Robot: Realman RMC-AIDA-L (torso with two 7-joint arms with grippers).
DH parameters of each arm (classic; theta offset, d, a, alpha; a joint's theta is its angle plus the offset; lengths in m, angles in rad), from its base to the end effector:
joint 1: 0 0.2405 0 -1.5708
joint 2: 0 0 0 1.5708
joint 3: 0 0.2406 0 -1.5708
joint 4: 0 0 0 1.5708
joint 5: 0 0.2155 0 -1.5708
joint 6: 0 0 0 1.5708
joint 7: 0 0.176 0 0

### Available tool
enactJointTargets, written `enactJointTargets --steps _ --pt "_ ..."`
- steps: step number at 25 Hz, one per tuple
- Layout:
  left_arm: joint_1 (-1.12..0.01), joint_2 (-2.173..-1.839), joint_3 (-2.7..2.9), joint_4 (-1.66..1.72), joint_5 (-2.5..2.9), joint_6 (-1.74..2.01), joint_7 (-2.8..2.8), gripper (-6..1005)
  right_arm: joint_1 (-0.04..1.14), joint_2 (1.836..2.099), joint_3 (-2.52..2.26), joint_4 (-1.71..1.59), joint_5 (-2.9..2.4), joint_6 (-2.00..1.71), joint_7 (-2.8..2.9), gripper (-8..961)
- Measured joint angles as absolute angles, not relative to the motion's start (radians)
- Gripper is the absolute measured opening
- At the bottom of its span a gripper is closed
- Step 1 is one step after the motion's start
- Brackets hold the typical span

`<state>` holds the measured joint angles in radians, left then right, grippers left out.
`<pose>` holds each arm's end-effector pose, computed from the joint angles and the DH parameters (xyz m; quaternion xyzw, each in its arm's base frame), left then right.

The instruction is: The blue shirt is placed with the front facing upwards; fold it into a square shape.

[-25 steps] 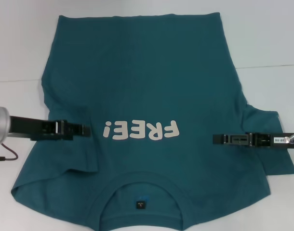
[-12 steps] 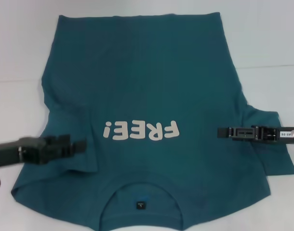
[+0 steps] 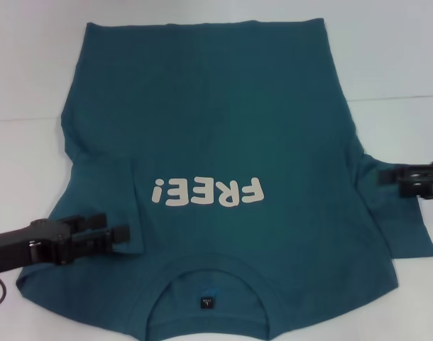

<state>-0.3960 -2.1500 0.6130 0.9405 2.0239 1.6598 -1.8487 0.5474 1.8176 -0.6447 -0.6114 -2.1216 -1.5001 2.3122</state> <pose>-0.2513 0.3173 0.0141 -0.8681 -0.3958 -0.2724 0.1249 0.3083 0.3671 0.0792 -0.7522 0.6127 0.1920 0.1479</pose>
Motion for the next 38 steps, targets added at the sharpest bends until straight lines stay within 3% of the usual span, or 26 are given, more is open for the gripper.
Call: enactJointTargets --steps 4,8,29,38 --pt "-0.399 -2.157 0.611 0.940 1.993 1.670 -1.859 809 0.545 1.766 -0.642 -0.629 -2.201 -1.506 2.414 925" --pt "-0.407 -2.160 0.613 0.934 1.981 1.679 -1.860 809 0.549 1.760 -0.638 -0.651 -2.288 -1.491 2.469 925" --pt "-0.408 -2.161 0.610 0.903 1.955 1.669 -1.859 808 0.602 1.878 -0.650 -0.629 -2.373 -1.144 2.491 903" --pt "-0.406 -2.161 0.609 0.893 1.954 1.654 -1.858 808 0.644 1.898 -0.650 -0.575 -2.400 -1.070 2.491 895"
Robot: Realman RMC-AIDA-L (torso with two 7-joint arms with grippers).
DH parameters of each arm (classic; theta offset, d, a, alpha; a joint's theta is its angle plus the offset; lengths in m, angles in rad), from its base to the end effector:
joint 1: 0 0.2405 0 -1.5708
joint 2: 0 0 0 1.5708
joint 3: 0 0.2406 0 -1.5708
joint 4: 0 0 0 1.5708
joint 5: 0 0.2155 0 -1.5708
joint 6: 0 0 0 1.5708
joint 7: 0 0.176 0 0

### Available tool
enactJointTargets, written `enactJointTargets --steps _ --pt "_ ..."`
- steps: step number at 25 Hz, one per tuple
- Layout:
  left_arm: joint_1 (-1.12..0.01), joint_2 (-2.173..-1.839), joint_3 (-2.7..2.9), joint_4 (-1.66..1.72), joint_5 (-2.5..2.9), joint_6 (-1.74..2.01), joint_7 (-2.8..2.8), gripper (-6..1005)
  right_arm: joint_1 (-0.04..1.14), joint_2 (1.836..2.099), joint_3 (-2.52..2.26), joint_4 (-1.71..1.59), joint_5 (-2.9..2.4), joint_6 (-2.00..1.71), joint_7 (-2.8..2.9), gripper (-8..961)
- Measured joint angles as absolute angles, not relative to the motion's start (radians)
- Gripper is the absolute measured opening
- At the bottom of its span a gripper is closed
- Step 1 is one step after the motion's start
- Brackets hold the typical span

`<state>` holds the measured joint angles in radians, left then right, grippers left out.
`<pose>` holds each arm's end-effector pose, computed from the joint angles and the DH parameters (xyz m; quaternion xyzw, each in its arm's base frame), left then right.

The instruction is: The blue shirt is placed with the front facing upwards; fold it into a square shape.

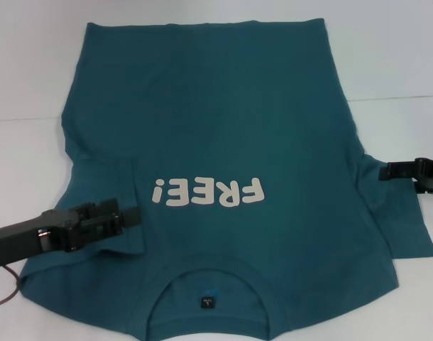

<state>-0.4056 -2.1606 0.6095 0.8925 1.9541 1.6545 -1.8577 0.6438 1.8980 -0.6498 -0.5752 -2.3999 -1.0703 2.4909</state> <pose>-0.2410 0.3204 0.0093 -0.8510 -0.4045 -0.3154 0.1128 0.3430 0.4124 0.0536 -0.6827 0.6566 0.1124 0.3002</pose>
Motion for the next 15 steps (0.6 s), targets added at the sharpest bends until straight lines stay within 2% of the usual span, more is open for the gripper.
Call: enactJointTargets --steps 9,15 --pt "-0.410 -2.159 0.609 0.881 1.954 1.643 -1.854 808 0.644 1.898 -0.646 -0.580 -2.397 -1.087 2.492 886" --pt "-0.411 -2.158 0.609 0.880 1.954 1.643 -1.857 807 0.645 1.893 -0.649 -0.574 -2.401 -1.090 2.489 679"
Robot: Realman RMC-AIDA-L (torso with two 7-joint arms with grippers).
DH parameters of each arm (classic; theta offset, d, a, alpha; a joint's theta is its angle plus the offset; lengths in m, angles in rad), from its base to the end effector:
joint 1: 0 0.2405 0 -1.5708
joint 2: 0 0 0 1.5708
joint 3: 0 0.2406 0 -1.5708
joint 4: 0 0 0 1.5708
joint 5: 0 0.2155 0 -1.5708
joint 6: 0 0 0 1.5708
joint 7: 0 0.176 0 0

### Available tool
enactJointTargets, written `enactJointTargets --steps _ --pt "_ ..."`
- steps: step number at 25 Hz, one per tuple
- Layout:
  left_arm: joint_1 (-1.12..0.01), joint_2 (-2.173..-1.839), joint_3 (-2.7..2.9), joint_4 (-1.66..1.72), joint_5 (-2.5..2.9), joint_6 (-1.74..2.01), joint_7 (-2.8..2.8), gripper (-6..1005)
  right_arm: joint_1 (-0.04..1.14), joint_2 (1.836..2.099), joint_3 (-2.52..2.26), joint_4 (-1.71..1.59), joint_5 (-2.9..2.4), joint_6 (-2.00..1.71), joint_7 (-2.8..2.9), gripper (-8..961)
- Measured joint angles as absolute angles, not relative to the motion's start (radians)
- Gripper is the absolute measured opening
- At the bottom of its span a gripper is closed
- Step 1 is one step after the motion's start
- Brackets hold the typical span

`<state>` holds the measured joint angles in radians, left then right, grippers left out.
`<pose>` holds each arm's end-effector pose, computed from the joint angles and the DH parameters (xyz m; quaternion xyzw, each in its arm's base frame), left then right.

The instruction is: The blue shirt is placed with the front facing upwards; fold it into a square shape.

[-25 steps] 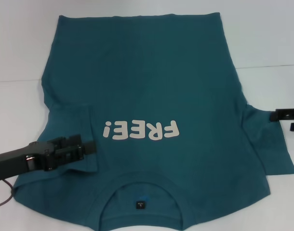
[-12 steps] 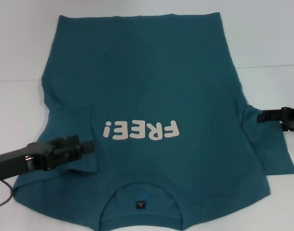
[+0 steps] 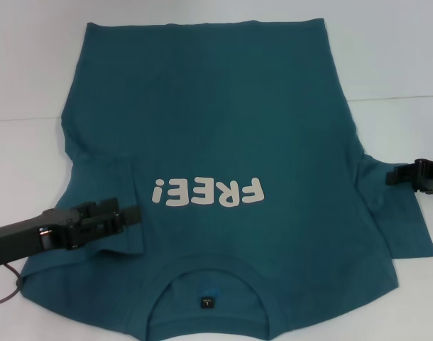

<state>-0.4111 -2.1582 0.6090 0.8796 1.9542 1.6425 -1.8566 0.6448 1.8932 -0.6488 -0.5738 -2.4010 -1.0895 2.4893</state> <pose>-0.2417 0.3225 0.0081 -0.8493 -0.4074 -0.3156 0.1146 0.3419 0.4108 0.0539 -0.6856 0.6571 0.1103 0.2932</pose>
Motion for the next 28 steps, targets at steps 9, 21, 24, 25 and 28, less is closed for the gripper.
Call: enactJointTargets --steps 9,21,24,25,28 --pt "-0.411 -2.158 0.609 0.878 1.954 1.641 -1.858 807 0.642 1.893 -0.649 -0.573 -2.401 -1.080 2.486 332" --pt "-0.410 -2.158 0.609 0.879 1.954 1.641 -1.858 807 0.645 1.882 -0.650 -0.586 -2.435 -1.081 2.495 12" --pt "-0.409 -2.157 0.609 0.879 1.954 1.641 -1.859 808 0.650 1.865 -0.649 -0.605 -2.461 -1.086 2.526 10" --pt "-0.408 -2.157 0.609 0.879 1.954 1.641 -1.860 808 0.653 1.858 -0.649 -0.612 -2.472 -1.091 2.536 10" --pt "-0.407 -2.157 0.609 0.879 1.954 1.641 -1.864 808 0.674 1.833 -0.649 -0.619 -2.507 -1.115 2.548 10"
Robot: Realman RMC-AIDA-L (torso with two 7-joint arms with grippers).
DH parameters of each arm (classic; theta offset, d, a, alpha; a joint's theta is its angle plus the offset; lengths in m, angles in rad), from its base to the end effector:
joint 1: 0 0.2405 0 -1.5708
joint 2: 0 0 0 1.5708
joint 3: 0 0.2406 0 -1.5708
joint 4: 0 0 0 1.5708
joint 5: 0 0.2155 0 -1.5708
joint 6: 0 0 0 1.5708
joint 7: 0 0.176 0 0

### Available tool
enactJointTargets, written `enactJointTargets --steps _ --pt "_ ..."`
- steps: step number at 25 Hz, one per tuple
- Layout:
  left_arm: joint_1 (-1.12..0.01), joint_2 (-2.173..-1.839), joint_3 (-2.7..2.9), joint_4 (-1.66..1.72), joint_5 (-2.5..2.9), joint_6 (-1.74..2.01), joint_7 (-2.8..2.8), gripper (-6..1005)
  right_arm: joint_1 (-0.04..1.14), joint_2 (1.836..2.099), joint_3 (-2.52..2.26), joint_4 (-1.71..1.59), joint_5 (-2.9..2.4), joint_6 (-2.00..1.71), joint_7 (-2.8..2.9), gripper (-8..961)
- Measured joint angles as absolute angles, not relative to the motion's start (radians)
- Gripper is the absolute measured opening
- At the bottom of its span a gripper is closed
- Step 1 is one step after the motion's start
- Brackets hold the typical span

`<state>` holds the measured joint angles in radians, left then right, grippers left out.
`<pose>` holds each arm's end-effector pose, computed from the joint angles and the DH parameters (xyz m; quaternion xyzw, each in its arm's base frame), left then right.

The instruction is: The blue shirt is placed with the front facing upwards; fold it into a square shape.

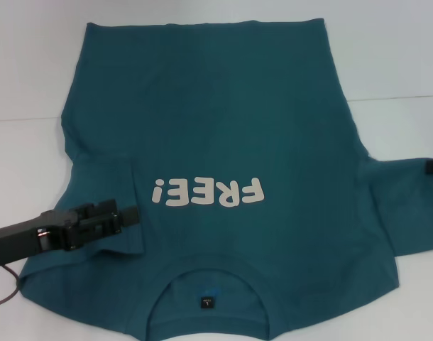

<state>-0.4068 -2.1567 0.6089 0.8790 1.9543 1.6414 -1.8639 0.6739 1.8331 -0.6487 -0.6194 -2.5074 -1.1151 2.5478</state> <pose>-0.2436 0.3217 0.0085 -0.8469 -0.4125 -0.3153 0.1150 0.3450 0.4224 0.0936 -0.6870 0.6423 0.0710 0.3324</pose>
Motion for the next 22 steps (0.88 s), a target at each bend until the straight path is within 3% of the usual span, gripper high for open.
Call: enactJointTargets --steps 7,22 --pt "-0.402 -2.159 0.609 0.876 1.956 1.641 -1.867 809 0.746 1.826 -0.650 -0.620 -2.654 -1.131 2.584 11" --pt "-0.398 -2.158 0.609 0.865 1.955 1.639 -1.867 808 0.855 1.859 -0.684 -0.671 -2.761 -1.164 2.627 11"
